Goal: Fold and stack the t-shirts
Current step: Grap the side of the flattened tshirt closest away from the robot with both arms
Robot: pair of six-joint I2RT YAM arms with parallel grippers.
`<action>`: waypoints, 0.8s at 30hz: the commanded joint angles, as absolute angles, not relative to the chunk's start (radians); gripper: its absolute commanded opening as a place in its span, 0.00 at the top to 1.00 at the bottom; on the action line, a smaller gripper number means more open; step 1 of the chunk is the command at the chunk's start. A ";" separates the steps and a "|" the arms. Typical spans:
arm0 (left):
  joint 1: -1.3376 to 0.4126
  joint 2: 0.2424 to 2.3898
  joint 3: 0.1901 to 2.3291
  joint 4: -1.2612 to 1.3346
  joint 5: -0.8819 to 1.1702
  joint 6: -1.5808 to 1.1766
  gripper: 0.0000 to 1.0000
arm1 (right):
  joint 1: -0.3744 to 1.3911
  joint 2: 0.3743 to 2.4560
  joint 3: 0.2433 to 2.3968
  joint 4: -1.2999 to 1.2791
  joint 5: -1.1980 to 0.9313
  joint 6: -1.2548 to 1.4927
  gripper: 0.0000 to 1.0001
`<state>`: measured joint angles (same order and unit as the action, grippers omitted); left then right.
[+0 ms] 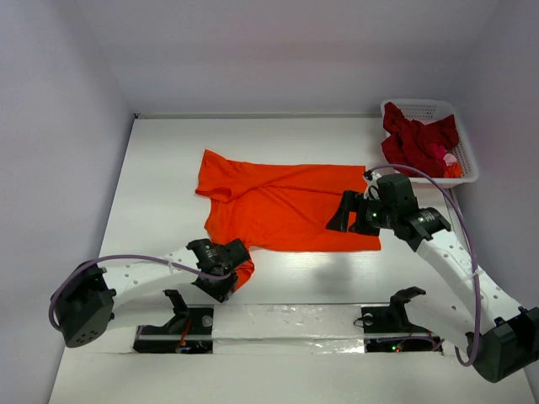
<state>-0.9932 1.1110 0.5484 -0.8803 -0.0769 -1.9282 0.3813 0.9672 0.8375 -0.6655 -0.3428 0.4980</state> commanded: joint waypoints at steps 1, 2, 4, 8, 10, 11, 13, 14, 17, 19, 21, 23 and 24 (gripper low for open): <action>-0.997 1.121 0.574 -0.904 -0.123 -2.011 0.72 | 0.393 0.943 0.838 -0.620 -0.367 0.505 0.11; -0.997 1.123 0.571 -0.899 -0.124 -2.013 0.72 | 0.393 0.942 0.836 -0.618 -0.370 0.506 0.11; -0.997 1.127 0.565 -0.896 -0.123 -2.014 0.72 | 0.393 0.942 0.836 -0.618 -0.371 0.505 0.11; -0.997 1.095 0.540 -0.887 -0.117 -2.043 0.73 | 0.393 0.937 0.833 -0.620 -0.376 0.505 0.11; -0.997 1.080 0.532 -0.879 -0.124 -2.060 0.73 | 0.393 0.937 0.831 -0.617 -0.379 0.505 0.11; -0.997 1.072 0.529 -0.874 -0.126 -2.068 0.73 | 0.393 0.939 0.830 -0.617 -0.380 0.506 0.10; -0.997 1.066 0.519 -0.861 -0.126 -2.079 0.73 | 0.393 0.940 0.830 -0.614 -0.383 0.506 0.10; -0.997 1.068 0.517 -0.858 -0.124 -2.080 0.74 | 0.393 0.940 0.830 -0.612 -0.383 0.506 0.10; -0.997 1.078 0.515 -0.854 -0.121 -2.071 0.74 | 0.393 0.939 0.828 -0.612 -0.383 0.506 0.10; -0.997 1.081 0.514 -0.854 -0.123 -2.071 0.74 | 0.393 0.937 0.828 -0.614 -0.384 0.508 0.10; -0.997 1.084 0.512 -0.856 -0.126 -2.072 0.74 | 0.393 0.939 0.828 -0.615 -0.383 0.508 0.10; -0.997 1.092 0.512 -0.851 -0.126 -2.075 0.75 | 0.393 0.937 0.828 -0.614 -0.387 0.508 0.10; -0.997 1.101 0.511 -0.848 -0.126 -2.074 0.75 | 0.393 0.937 0.827 -0.612 -0.388 0.509 0.10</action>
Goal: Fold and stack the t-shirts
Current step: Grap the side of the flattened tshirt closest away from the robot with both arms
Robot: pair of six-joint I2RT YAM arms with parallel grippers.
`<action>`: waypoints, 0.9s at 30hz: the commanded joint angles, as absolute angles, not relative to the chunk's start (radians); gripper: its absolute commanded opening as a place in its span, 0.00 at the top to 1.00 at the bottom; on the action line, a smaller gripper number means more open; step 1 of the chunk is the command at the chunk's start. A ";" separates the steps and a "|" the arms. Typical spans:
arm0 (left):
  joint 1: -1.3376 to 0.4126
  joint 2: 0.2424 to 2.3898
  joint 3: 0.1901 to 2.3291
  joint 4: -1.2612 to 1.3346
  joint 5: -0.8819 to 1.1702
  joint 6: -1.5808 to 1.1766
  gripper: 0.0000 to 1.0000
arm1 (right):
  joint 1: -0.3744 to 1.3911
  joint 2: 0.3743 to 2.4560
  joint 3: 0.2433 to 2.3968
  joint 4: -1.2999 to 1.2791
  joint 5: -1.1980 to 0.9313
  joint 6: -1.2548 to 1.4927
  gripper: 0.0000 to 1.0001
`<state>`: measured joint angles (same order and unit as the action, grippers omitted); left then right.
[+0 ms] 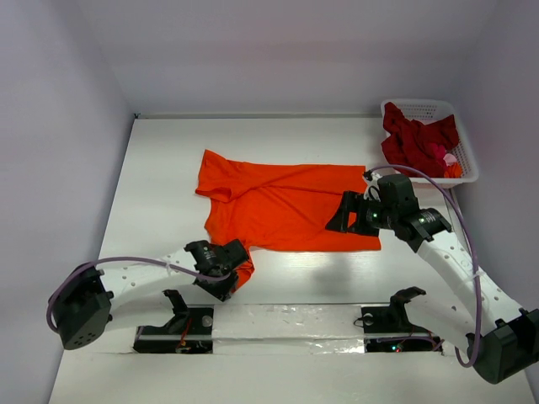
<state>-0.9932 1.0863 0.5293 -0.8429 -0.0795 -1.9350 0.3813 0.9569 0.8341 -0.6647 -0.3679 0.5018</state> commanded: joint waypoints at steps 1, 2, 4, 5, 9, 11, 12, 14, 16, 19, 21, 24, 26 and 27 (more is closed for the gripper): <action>-0.997 1.106 0.511 -0.838 -0.129 -2.074 0.75 | 0.393 0.939 0.825 -0.612 -0.390 0.509 0.10; -0.997 1.111 0.511 -0.833 -0.129 -2.072 0.75 | 0.393 0.937 0.825 -0.612 -0.390 0.509 0.10; -0.997 1.127 0.515 -0.828 -0.133 -2.069 0.75 | 0.393 0.936 0.824 -0.614 -0.391 0.508 0.10; -0.997 1.132 0.515 -0.827 -0.133 -2.069 0.75 | 0.393 0.936 0.824 -0.612 -0.390 0.508 0.10; -0.997 1.141 0.509 -0.819 -0.132 -2.080 0.75 | 0.393 0.934 0.822 -0.617 -0.391 0.506 0.10; -0.997 1.138 0.503 -0.815 -0.129 -2.083 0.75 | 0.393 0.936 0.822 -0.614 -0.393 0.505 0.10; -0.997 1.135 0.494 -0.812 -0.123 -2.086 0.75 | 0.393 0.934 0.822 -0.615 -0.394 0.506 0.10; -0.997 1.129 0.488 -0.808 -0.118 -2.091 0.75 | 0.393 0.934 0.822 -0.615 -0.393 0.506 0.10; -0.997 1.118 0.480 -0.810 -0.115 -2.095 0.77 | 0.393 0.933 0.822 -0.615 -0.394 0.508 0.10; -0.997 1.103 0.471 -0.810 -0.112 -2.102 0.84 | 0.393 0.931 0.822 -0.615 -0.396 0.508 0.10; -0.997 1.097 0.465 -0.810 -0.109 -2.105 0.86 | 0.393 0.930 0.822 -0.617 -0.394 0.509 0.10; -0.997 1.097 0.462 -0.808 -0.104 -2.105 0.88 | 0.393 0.928 0.822 -0.618 -0.396 0.509 0.10; -0.997 1.100 0.465 -0.808 -0.104 -2.105 0.91 | 0.393 0.928 0.822 -0.618 -0.394 0.509 0.10; -0.997 1.103 0.468 -0.808 -0.106 -2.103 0.93 | 0.393 0.930 0.822 -0.618 -0.394 0.509 0.10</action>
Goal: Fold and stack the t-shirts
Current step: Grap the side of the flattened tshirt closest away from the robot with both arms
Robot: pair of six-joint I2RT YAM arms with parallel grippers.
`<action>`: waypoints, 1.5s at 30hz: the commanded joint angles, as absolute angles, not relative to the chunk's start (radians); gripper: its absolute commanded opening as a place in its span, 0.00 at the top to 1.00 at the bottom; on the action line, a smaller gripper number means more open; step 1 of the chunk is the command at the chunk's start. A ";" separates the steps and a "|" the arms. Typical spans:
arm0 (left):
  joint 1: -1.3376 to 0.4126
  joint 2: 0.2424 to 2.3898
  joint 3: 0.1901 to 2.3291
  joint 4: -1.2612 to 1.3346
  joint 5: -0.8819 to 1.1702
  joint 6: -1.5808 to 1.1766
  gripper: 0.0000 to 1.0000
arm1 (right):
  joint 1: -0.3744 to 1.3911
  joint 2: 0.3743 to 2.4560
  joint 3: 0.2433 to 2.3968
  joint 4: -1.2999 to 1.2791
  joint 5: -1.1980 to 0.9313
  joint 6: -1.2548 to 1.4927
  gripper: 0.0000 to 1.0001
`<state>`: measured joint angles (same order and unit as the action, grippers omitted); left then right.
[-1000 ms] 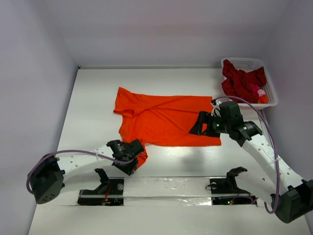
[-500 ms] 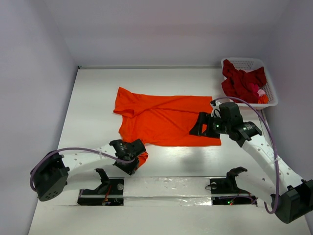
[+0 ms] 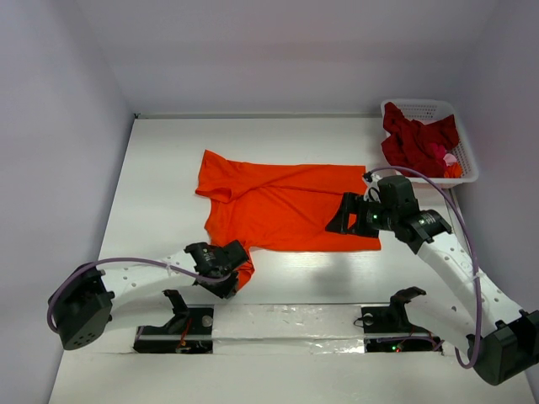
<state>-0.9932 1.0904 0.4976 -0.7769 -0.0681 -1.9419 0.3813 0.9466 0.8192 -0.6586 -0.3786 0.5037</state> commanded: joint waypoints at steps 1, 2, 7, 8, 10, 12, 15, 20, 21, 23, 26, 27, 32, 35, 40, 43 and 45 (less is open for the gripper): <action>-0.997 1.104 0.469 -0.807 -0.107 -2.102 0.95 | 0.393 0.930 0.822 -0.618 -0.396 0.509 0.10; -0.997 1.104 0.471 -0.807 -0.106 -2.100 0.98 | 0.393 0.930 0.822 -0.617 -0.396 0.509 0.10; -0.997 1.106 0.485 -0.813 -0.113 -2.094 1.00 | 0.393 0.931 0.822 -0.615 -0.397 0.509 0.10; -0.997 1.108 0.492 -0.818 -0.118 -2.092 1.00 | 0.393 0.933 0.822 -0.614 -0.397 0.509 0.10; -0.997 1.112 0.521 -0.842 -0.129 -2.083 1.00 | 0.393 0.937 0.822 -0.612 -0.390 0.511 0.10; -0.997 1.108 0.549 -0.853 -0.140 -2.079 1.00 | 0.393 0.942 0.821 -0.612 -0.380 0.514 0.10; -0.997 1.083 0.580 -0.891 -0.158 -2.077 1.00 | 0.393 0.960 0.831 -0.623 -0.347 0.520 0.07; -0.997 1.003 0.603 -0.933 -0.163 -2.088 1.00 | 0.393 0.983 0.841 -0.644 -0.229 0.545 0.00; -0.997 0.974 0.606 -0.937 -0.163 -2.095 1.00 | 0.393 0.995 0.838 -0.647 -0.206 0.558 0.00; -0.997 0.950 0.614 -0.948 -0.167 -2.102 1.00 | 0.393 1.008 0.827 -0.646 -0.155 0.574 0.00; -0.997 0.914 0.618 -0.962 -0.170 -2.103 1.00 | 0.382 1.037 0.819 -0.638 -0.117 0.606 0.00; -0.997 0.904 0.618 -0.965 -0.170 -2.102 1.00 | 0.382 1.046 0.816 -0.640 -0.106 0.626 0.00; -0.997 0.871 0.637 -0.985 -0.176 -2.099 1.00 | 0.316 1.112 0.790 -0.629 -0.074 0.676 0.00; -0.997 0.859 0.656 -1.005 -0.184 -2.095 1.00 | 0.244 1.143 0.759 -0.624 -0.080 0.715 0.00; -0.997 0.830 0.672 -1.015 -0.190 -2.098 1.00 | 0.118 1.167 0.701 -0.612 -0.098 0.749 0.01; -0.997 0.815 0.670 -1.014 -0.187 -2.102 1.00 | 0.094 1.190 0.680 -0.609 -0.106 0.770 0.02; -0.997 0.805 0.673 -1.019 -0.189 -2.103 1.00 | 0.084 1.201 0.672 -0.607 -0.106 0.784 0.02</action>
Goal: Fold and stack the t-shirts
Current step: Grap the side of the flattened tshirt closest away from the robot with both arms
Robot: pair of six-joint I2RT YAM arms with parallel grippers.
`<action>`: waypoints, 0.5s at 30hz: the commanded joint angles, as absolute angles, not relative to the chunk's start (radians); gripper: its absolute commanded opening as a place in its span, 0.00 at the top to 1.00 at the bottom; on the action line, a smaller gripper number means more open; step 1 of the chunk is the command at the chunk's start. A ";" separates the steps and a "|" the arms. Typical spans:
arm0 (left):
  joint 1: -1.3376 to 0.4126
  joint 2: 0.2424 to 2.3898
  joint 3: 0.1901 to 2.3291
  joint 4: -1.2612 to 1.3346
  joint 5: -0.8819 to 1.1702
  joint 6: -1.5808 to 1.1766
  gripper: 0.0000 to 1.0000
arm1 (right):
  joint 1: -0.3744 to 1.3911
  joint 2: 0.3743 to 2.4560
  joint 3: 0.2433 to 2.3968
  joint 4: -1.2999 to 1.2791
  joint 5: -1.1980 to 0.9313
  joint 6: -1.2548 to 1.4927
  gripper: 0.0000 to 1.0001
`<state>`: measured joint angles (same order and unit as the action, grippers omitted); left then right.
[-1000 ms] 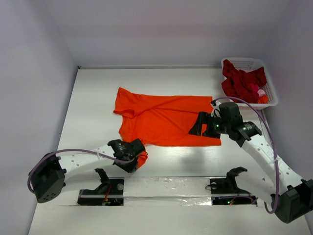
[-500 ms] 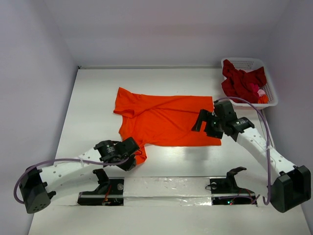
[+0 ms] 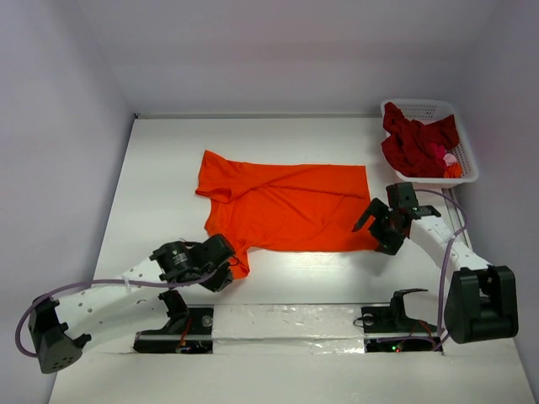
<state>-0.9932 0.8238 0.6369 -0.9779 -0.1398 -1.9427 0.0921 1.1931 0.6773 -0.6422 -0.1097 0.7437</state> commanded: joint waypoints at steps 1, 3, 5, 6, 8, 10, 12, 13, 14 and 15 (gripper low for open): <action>-0.997 0.804 0.675 -1.020 -0.189 -2.102 1.00 | 0.084 1.207 0.670 -0.609 -0.104 0.798 0.02; -0.997 0.796 0.675 -1.023 -0.190 -2.103 1.00 | 0.084 1.209 0.667 -0.611 -0.103 0.808 0.02; -0.997 0.790 0.670 -1.023 -0.192 -2.103 1.00 | 0.084 1.201 0.666 -0.612 -0.091 0.814 0.02; -0.997 0.784 0.669 -1.026 -0.192 -2.105 1.00 | 0.075 1.200 0.664 -0.618 -0.086 0.819 0.02; -0.997 0.778 0.666 -1.031 -0.189 -2.108 1.00 | 0.075 1.190 0.661 -0.629 -0.081 0.825 0.02; -0.997 0.769 0.669 -1.038 -0.192 -2.106 1.00 | 0.075 1.183 0.649 -0.649 -0.081 0.841 0.03; -0.997 0.769 0.678 -1.048 -0.195 -2.105 1.00 | 0.066 1.167 0.638 -0.663 -0.083 0.851 0.04; -0.997 0.767 0.686 -1.054 -0.199 -2.105 1.00 | 0.066 1.163 0.632 -0.666 -0.084 0.867 0.04; -0.997 0.769 0.687 -1.054 -0.199 -2.103 1.00 | 0.066 1.158 0.623 -0.667 -0.086 0.871 0.04; -0.997 0.767 0.687 -1.054 -0.199 -2.102 1.00 | 0.066 1.151 0.618 -0.675 -0.086 0.877 0.04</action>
